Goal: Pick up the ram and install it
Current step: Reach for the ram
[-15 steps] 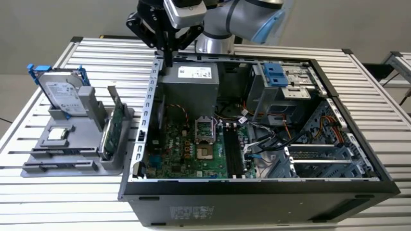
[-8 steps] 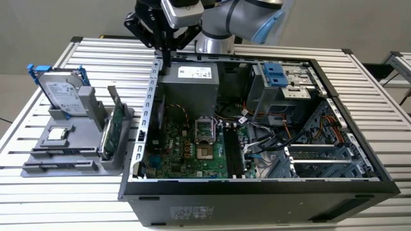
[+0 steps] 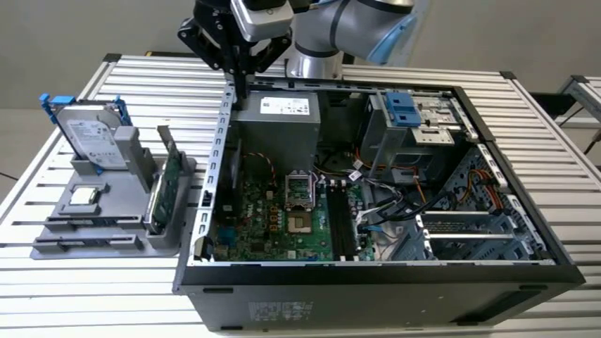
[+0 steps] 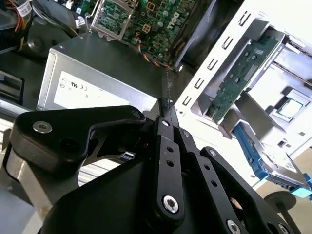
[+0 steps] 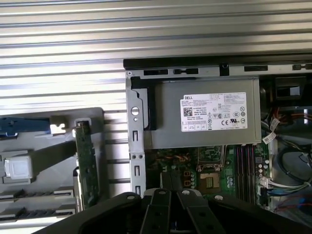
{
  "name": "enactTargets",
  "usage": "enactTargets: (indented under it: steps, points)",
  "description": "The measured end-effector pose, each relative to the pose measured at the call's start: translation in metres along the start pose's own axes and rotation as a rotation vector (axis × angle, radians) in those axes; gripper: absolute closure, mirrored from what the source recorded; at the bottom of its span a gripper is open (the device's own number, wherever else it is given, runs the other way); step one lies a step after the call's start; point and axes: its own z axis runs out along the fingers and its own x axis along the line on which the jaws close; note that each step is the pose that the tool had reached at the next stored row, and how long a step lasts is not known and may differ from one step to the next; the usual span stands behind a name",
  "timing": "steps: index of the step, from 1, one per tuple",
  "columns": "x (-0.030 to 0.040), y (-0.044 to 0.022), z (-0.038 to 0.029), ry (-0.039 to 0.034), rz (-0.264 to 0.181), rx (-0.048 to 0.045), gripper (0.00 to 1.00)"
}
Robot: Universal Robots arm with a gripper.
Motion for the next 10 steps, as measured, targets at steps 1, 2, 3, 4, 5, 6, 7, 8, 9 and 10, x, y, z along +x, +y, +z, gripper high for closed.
enactTargets:
  steps: [1, 2, 3, 4, 5, 6, 7, 8, 9, 10]
  points:
    - [0.0005, 0.0000, 0.0000, 0.0000, 0.000, 0.0000, 1.00]
    - [0.0009, 0.0000, 0.0000, 0.0000, 0.000, 0.0000, 1.00]
    - [0.0013, -0.0001, 0.0000, 0.0000, 0.000, 0.0000, 1.00]
    - [0.0017, -0.0001, 0.0000, 0.0000, 0.000, 0.0000, 1.00]
    - [0.0021, -0.0001, 0.0000, 0.0000, 0.000, 0.0000, 1.00]
    - [0.0026, -0.0002, -0.0001, 0.0000, 0.000, 0.0000, 1.00]
    - [0.0031, -0.0002, -0.0001, 0.0000, 0.000, 0.0001, 1.00]
    - [0.0035, -0.0002, -0.0001, 0.0000, 0.000, 0.0000, 1.00]
    - [0.0040, -0.0003, -0.0001, 0.0000, 0.000, 0.0000, 1.00]
    - [0.0045, -0.0003, -0.0001, 0.0000, 0.000, 0.0000, 1.00]
